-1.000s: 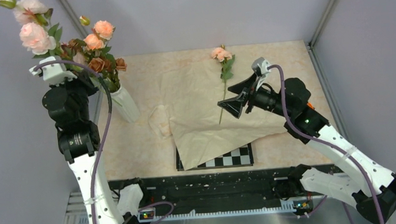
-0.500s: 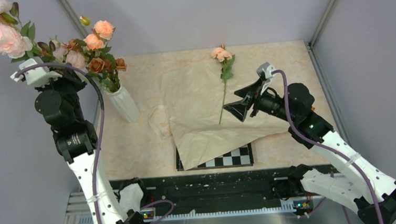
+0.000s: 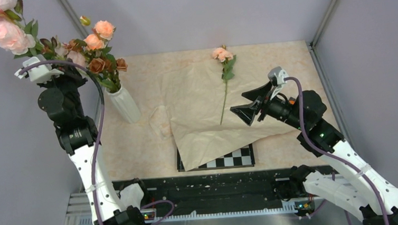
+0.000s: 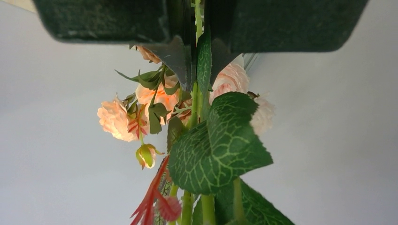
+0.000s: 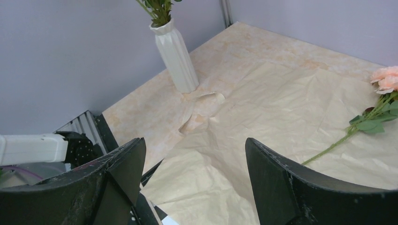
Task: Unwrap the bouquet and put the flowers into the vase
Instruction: Insert the fake flower into the vase.
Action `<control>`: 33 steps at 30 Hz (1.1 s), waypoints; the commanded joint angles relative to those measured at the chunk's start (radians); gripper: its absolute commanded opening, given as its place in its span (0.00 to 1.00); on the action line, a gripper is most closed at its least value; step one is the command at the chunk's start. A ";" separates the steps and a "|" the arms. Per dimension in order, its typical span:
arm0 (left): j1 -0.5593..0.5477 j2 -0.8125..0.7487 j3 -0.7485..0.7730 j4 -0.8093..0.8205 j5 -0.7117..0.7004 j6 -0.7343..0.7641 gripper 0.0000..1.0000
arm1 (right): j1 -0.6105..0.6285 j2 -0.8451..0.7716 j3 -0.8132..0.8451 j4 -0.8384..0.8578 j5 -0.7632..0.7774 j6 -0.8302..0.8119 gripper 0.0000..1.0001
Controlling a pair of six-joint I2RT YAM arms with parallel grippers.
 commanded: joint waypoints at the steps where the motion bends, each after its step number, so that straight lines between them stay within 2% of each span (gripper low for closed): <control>1: 0.010 0.001 -0.051 0.118 0.048 0.023 0.00 | -0.010 -0.022 -0.002 0.007 0.018 0.001 0.79; 6: 0.012 -0.001 -0.112 0.158 0.054 0.034 0.00 | -0.010 -0.040 -0.007 0.001 0.024 0.002 0.79; 14: 0.014 0.012 -0.246 0.288 0.138 0.048 0.00 | -0.010 -0.048 -0.015 0.003 0.027 0.006 0.79; 33: 0.019 0.100 -0.371 0.326 0.197 0.031 0.01 | -0.010 -0.066 -0.033 0.001 0.038 0.009 0.79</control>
